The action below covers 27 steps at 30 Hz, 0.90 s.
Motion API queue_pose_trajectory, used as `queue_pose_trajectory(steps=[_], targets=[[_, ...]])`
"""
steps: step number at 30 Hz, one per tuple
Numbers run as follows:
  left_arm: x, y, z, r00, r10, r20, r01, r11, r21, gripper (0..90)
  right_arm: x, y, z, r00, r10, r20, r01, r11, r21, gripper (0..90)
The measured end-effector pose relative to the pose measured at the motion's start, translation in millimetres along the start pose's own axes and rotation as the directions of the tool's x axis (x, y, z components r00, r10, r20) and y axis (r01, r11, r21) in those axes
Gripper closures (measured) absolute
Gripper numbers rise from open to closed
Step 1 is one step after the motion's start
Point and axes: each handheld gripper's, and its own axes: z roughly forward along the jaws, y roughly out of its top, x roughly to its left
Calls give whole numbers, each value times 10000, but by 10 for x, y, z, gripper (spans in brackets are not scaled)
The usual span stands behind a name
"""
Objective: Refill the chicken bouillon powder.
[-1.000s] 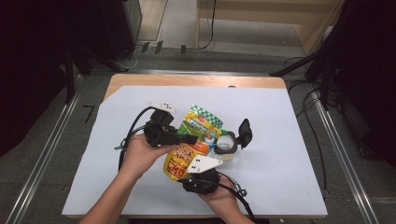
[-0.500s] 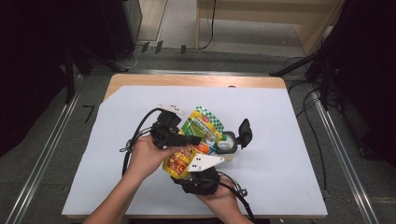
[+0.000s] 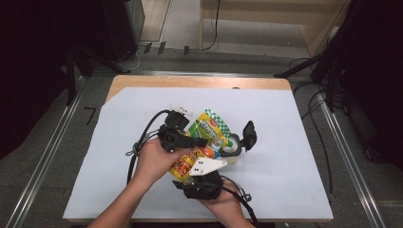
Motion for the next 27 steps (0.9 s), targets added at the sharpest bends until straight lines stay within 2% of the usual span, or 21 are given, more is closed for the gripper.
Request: queue_pose_trajectory(steps=[4, 7, 9, 14, 19, 22, 27], targets=[[-9, 12, 6, 10000, 21, 15, -21, 10000, 40, 790, 12, 15, -5, 9991, -115, 404, 112, 9999, 77, 608], [-17, 14, 28, 10000, 68, 36, -68, 9999, 87, 771, 5, 14, -18, 9995, 47, 298, -50, 9999, 101, 647], [-22, 20, 32, 9998, 184, 36, -184, 9997, 144, 752, -9, 13, -25, 9997, 142, 201, -143, 9999, 72, 655], [-22, 37, 25, 9991, 391, 134, -395, 9987, 309, 687, -48, 12, -46, 9976, 561, -406, -569, 9982, -195, 658], [0, 50, -22, 9992, 356, 198, -364, 9985, 418, 662, -87, 15, -68, 9905, 1060, -880, -1105, 9927, -485, 657], [26, 58, -56, 9998, 104, 196, -114, 9987, 492, 690, -124, 13, -90, 9879, 1245, -923, -1295, 9903, -502, 656], [13, 52, -43, 9999, 167, 2, -167, 9973, 722, 770, -109, 10, -71, 9876, 1199, -1010, -1241, 9916, -367, 650]])
